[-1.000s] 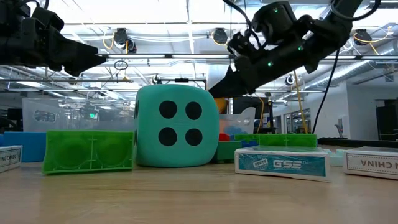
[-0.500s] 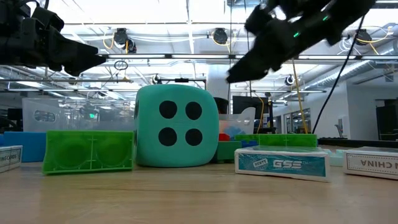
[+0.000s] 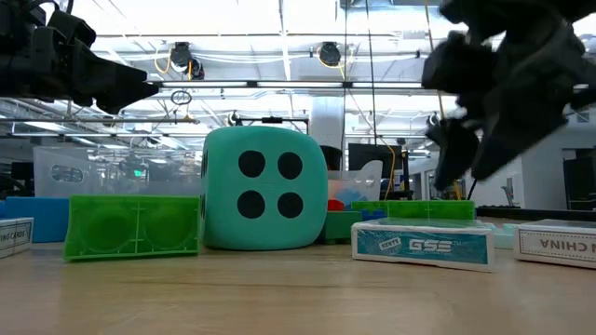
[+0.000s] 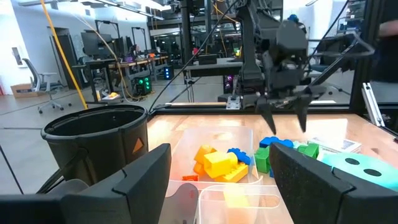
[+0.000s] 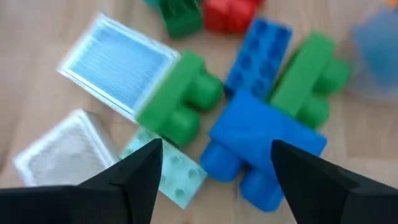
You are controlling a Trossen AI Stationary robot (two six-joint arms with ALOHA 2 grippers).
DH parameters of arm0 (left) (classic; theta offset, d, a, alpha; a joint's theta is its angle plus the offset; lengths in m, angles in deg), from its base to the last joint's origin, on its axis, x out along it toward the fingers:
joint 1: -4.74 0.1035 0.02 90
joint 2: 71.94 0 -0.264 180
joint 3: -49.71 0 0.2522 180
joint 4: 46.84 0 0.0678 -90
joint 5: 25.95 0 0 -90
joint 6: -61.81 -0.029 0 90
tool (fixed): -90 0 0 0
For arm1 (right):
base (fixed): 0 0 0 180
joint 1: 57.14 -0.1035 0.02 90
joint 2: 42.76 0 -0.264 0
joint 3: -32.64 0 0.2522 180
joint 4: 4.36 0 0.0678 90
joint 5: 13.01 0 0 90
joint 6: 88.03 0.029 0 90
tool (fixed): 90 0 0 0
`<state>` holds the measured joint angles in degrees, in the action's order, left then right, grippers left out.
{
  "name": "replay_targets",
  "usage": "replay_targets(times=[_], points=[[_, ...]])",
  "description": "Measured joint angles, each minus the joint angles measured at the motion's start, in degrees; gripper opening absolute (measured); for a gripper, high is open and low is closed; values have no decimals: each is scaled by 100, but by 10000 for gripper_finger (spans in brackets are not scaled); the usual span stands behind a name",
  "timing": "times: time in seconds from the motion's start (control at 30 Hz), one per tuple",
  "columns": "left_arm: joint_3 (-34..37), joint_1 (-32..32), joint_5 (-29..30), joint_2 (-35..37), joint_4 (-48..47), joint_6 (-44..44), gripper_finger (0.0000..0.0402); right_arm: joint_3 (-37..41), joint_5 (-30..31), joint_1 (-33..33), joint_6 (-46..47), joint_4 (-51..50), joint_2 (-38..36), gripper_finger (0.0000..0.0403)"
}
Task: Pick & Place Toys
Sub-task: Put the blue game piece into the right transparent bin
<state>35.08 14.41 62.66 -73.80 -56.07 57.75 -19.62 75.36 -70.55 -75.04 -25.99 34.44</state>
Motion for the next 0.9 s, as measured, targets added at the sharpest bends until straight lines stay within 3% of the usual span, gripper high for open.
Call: replay_targets(times=[0.13, 0.3, 0.53, 0.77, 0.9], points=[[-1, 0, 0, 0, 0, 1, 273, 132, -140, 90, 242, -95, 125, 254], [-1, -1, 0, 1, 2, 0, 274, 129, 86, 207, 310, -948, -93, 239], [-2, 0, 0, 2, 2, 0, 273, 189, 1157, 286, 414, -2225, -906, 212], [0, -2, 0, 2, 2, 0, 273, 166, 1818, 293, -286, -1908, -1432, 210], [0, 0, 0, 2, 1, 2, 274, 164, 1939, 419, 321, -1908, -1453, 236]])
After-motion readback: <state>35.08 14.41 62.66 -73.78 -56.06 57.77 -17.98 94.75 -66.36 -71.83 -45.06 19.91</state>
